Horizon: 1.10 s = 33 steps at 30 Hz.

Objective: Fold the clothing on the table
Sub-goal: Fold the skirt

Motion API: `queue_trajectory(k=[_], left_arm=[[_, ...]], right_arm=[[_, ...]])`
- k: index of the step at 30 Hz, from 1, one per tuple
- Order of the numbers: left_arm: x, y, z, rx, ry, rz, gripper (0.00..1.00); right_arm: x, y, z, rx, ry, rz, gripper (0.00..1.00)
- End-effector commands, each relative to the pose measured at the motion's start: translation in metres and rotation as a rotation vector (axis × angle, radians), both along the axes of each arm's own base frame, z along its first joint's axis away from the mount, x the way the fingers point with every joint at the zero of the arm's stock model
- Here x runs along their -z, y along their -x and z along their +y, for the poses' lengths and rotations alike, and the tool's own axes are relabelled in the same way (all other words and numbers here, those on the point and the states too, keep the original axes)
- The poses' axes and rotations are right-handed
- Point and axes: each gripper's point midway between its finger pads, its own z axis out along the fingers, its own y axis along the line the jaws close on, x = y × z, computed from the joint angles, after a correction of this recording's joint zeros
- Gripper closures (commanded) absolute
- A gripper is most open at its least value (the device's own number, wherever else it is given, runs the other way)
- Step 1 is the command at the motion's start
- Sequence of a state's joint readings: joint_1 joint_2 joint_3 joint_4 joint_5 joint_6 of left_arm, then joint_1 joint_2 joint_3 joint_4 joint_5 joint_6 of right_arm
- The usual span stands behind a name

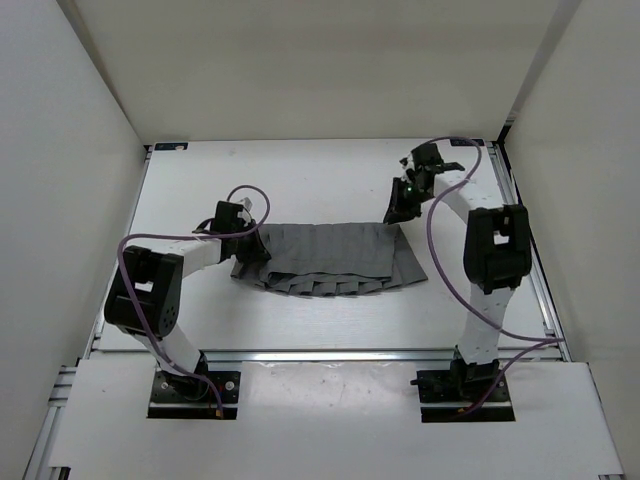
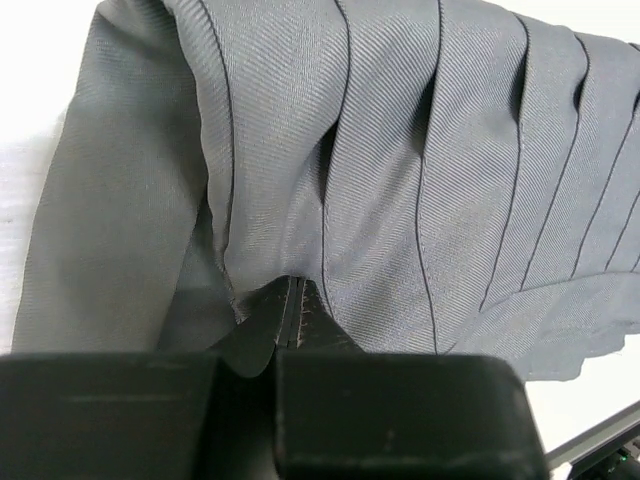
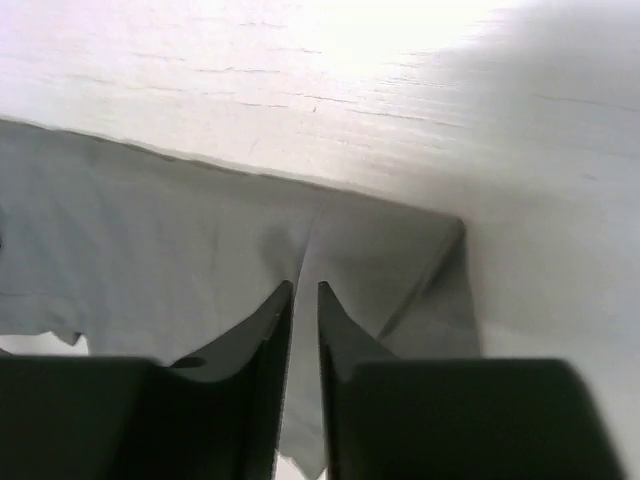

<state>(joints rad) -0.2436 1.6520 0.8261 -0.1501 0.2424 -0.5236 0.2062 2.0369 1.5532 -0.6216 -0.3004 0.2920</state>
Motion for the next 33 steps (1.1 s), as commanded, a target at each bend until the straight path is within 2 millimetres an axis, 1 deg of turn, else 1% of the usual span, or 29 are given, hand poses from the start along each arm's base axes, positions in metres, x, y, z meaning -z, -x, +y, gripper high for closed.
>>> queue_trajectory(k=[1, 2, 3, 4, 5, 6, 7, 8, 10, 11, 12, 13, 15, 16, 17, 18, 19, 20, 21, 22, 23, 24, 25, 26, 27, 28, 30, 33], left_arm=[[-0.023, -0.008, 0.006, -0.021, 0.006, -0.061, 0.99], [-0.025, -0.006, 0.008, -0.033, 0.017, -0.062, 0.99], [-0.028, -0.009, 0.006, -0.025, 0.028, -0.071, 0.98], [-0.028, -0.007, 0.007, -0.029, 0.034, -0.065, 0.98], [-0.027, -0.005, 0.007, -0.025, 0.039, -0.059, 0.99], [-0.029, -0.006, 0.007, -0.027, 0.043, -0.063, 0.99], [-0.031, -0.005, 0.005, -0.020, 0.048, -0.065, 0.99], [-0.035, -0.005, 0.004, -0.019, 0.065, -0.068, 0.99], [-0.042, -0.007, 0.006, -0.023, 0.084, -0.076, 0.98], [-0.052, -0.010, 0.003, -0.017, 0.103, -0.095, 0.98], [-0.057, -0.011, 0.006, -0.019, 0.098, -0.101, 0.98], [-0.060, -0.012, 0.014, -0.038, 0.091, -0.105, 0.97], [-0.068, -0.016, 0.027, -0.060, 0.068, -0.118, 0.97], [-0.068, -0.017, 0.040, -0.087, 0.057, -0.119, 0.97], [-0.070, -0.020, 0.055, -0.122, 0.045, -0.124, 0.97], [-0.070, -0.020, 0.066, -0.149, 0.036, -0.125, 0.96], [-0.068, -0.018, 0.074, -0.165, 0.024, -0.118, 0.97], [-0.068, -0.016, 0.081, -0.175, 0.011, -0.120, 0.97], [-0.068, -0.015, 0.097, -0.219, 0.006, -0.118, 0.96], [-0.068, -0.015, 0.107, -0.239, -0.010, -0.118, 0.96], [-0.064, -0.011, 0.117, -0.257, -0.034, -0.109, 0.96], [-0.062, -0.009, 0.123, -0.270, -0.069, -0.108, 0.96], [-0.056, -0.004, 0.126, -0.266, -0.090, -0.087, 0.96], [-0.053, -0.004, 0.129, -0.276, -0.115, -0.088, 0.96], [-0.050, -0.002, 0.130, -0.276, -0.126, -0.088, 0.96], [-0.042, 0.004, 0.128, -0.275, -0.120, -0.068, 0.95], [-0.037, 0.007, 0.129, -0.288, -0.100, -0.069, 0.96], [-0.024, 0.014, 0.130, -0.304, -0.090, -0.044, 0.96]], right_arm=[[-0.055, -0.008, -0.023, -0.016, -0.009, -0.165, 0.73], [-0.061, 0.000, -0.025, -0.021, -0.029, -0.181, 0.64], [-0.060, 0.009, -0.039, 0.002, -0.030, -0.176, 0.55], [-0.057, 0.016, -0.053, 0.029, -0.039, -0.159, 0.49], [-0.055, 0.020, -0.061, 0.037, -0.028, -0.154, 0.46], [-0.048, 0.027, -0.073, 0.058, -0.028, -0.125, 0.44], [-0.043, 0.031, -0.080, 0.067, -0.034, -0.108, 0.45], [-0.037, 0.039, -0.087, 0.083, -0.046, -0.074, 0.44], [-0.024, 0.053, -0.094, 0.085, -0.061, -0.040, 0.43], [-0.021, 0.055, -0.095, 0.085, -0.061, -0.040, 0.42], [-0.016, 0.062, -0.092, 0.067, -0.071, -0.031, 0.42], [-0.010, 0.067, -0.089, 0.059, -0.074, -0.022, 0.42], [-0.005, 0.071, -0.082, 0.046, -0.106, -0.016, 0.40], [-0.002, 0.073, -0.079, 0.040, -0.129, -0.006, 0.41], [0.005, 0.078, -0.078, 0.041, -0.148, 0.016, 0.40], [0.002, 0.075, -0.075, 0.045, -0.181, 0.005, 0.41], [0.005, 0.077, -0.072, 0.053, -0.222, 0.020, 0.40], [0.008, 0.079, -0.074, 0.065, -0.235, 0.024, 0.40], [0.006, 0.079, -0.070, 0.062, -0.274, 0.019, 0.40], [0.006, 0.078, -0.070, 0.070, -0.292, 0.018, 0.40], [0.011, 0.081, -0.069, 0.077, -0.304, 0.038, 0.39], [0.010, 0.082, -0.068, 0.078, -0.308, 0.034, 0.40], [0.012, 0.084, -0.066, 0.070, -0.317, 0.046, 0.40], [0.012, 0.083, -0.065, 0.068, -0.319, 0.047, 0.39], [0.013, 0.085, -0.063, 0.060, -0.318, 0.054, 0.39], [0.016, 0.087, -0.060, 0.052, -0.312, 0.061, 0.40], [0.015, 0.086, -0.061, 0.044, -0.295, 0.052, 0.39], [0.012, 0.081, -0.066, 0.054, -0.280, 0.032, 0.39]])
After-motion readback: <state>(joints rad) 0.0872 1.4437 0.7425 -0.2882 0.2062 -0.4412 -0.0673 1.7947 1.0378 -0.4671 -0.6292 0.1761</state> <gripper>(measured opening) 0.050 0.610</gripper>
